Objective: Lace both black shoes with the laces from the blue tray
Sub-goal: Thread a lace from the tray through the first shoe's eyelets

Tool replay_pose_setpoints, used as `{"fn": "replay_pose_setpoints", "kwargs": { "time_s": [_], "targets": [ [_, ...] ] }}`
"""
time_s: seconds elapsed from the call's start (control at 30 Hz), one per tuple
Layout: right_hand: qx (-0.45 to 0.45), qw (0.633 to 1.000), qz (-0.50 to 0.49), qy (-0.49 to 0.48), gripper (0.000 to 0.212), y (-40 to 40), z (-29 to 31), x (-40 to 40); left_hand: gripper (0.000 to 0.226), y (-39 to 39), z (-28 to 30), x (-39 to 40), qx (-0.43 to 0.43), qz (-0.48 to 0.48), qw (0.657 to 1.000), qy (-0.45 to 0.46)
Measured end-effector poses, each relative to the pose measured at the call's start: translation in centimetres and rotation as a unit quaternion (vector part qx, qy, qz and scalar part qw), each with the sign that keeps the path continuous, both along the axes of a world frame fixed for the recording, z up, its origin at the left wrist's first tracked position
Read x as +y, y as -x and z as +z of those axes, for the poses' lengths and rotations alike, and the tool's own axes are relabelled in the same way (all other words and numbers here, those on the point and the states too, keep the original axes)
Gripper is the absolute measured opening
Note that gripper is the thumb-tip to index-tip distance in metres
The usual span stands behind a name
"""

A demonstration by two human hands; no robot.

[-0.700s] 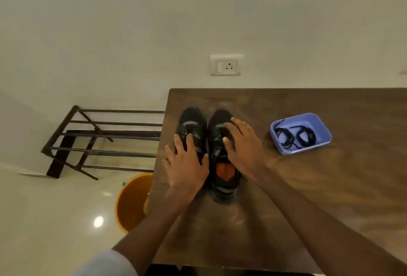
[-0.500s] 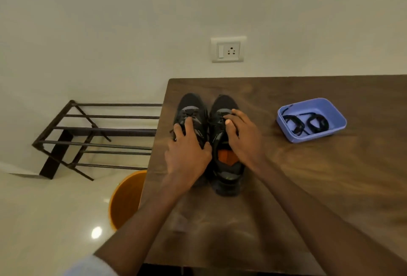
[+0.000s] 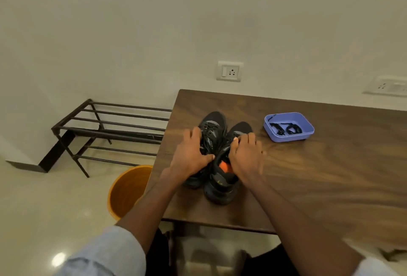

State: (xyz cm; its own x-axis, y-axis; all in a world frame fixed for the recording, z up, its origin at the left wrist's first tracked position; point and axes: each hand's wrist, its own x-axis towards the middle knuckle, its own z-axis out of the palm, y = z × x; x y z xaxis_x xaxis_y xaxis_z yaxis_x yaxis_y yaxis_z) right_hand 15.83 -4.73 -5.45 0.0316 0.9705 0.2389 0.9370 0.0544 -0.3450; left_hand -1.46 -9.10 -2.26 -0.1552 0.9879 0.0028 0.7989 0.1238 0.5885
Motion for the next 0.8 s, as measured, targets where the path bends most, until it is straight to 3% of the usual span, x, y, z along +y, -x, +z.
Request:
{"fn": "replay_pose_setpoints", "kwargs": {
  "time_s": [0.1,0.23,0.33,0.43,0.53,0.67,0.8],
  "targets": [
    [-0.058,0.997,-0.015,-0.040,0.033,0.6,0.8,-1.0,0.067,0.7,0.6,0.5,0.055,-0.044,0.997,-0.005],
    [-0.088,0.978,0.179,-0.062,0.064,0.9,1.9,1.0,0.062,0.8,0.8,0.8,0.128,-0.025,0.991,-0.007],
    [-0.097,0.934,0.343,-0.032,0.062,1.5,2.8,4.1,0.039,-1.1,0.3,-0.6,0.133,0.083,0.978,-0.140],
    [-0.090,0.900,0.421,0.061,0.056,2.1,3.1,6.9,0.029,-3.0,-0.4,-2.1,0.075,0.150,0.963,-0.211],
    [-0.052,0.898,0.411,0.148,0.053,2.2,3.3,8.7,0.037,-4.9,-1.6,-4.6,0.057,0.196,0.945,-0.254],
    [-0.097,0.926,0.353,0.095,0.050,2.7,2.9,9.0,0.072,-6.4,-4.4,-6.3,0.129,0.123,0.970,-0.166],
    [-0.118,0.951,0.266,0.105,0.053,3.1,3.2,8.9,0.063,-4.0,-4.6,-4.8,0.156,0.172,0.959,-0.163]
  ]
}}
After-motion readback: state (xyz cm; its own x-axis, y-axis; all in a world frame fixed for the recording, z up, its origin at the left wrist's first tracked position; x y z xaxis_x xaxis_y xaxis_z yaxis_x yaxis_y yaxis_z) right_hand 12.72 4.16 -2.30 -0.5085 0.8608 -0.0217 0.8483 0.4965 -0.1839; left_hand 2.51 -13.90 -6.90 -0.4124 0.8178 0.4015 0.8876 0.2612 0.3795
